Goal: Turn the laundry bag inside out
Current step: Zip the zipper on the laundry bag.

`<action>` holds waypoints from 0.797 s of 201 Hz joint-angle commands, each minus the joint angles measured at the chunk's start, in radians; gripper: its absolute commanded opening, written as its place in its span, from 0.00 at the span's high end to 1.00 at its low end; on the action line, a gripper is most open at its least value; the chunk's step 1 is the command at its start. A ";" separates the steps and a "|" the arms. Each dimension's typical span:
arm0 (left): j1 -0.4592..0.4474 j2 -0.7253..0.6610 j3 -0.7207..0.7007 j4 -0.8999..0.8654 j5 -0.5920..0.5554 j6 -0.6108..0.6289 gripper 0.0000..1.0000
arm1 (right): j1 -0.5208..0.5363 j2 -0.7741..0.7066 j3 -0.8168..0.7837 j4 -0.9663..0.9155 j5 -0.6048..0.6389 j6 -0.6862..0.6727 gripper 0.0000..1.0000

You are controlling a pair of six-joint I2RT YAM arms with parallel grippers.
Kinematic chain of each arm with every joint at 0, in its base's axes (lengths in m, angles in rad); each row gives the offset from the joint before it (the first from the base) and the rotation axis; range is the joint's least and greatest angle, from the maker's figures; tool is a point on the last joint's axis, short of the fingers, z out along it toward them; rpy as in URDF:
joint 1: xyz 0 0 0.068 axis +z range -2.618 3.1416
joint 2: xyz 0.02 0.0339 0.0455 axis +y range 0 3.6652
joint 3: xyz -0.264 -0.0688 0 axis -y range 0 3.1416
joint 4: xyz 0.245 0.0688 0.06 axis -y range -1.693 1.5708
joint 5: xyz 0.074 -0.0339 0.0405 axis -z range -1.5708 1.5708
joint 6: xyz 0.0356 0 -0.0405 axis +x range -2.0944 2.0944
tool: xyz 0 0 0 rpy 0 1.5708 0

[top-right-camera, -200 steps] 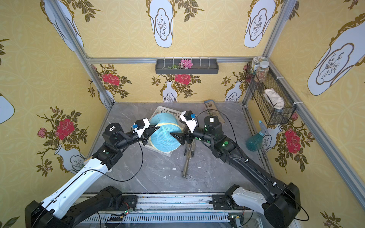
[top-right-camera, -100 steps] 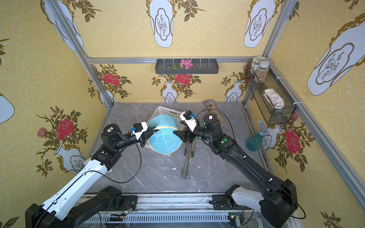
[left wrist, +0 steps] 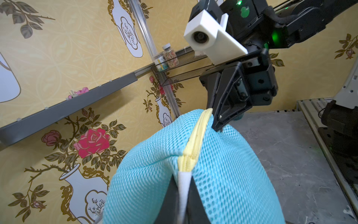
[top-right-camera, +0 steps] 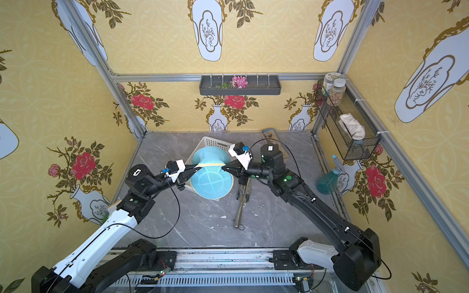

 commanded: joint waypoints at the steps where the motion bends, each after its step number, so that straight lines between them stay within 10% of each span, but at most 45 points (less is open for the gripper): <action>1: -0.003 -0.002 -0.005 0.035 0.045 -0.027 1.00 | 0.001 0.009 0.035 0.003 -0.002 -0.033 1.00; 26: -0.003 -0.032 0.007 -0.059 -0.058 -0.049 0.41 | 0.005 0.025 0.112 -0.170 0.093 -0.154 1.00; 40: -0.003 -0.067 0.027 -0.164 -0.124 -0.032 0.29 | 0.024 0.045 0.169 -0.304 0.180 -0.247 1.00; 96: -0.100 -0.033 0.217 -0.523 -0.203 0.141 0.27 | 0.250 0.161 0.342 -0.560 0.484 -0.517 1.00; 160: -0.119 0.054 0.285 -0.669 -0.107 0.223 0.34 | 0.318 0.179 0.376 -0.535 0.513 -0.535 1.00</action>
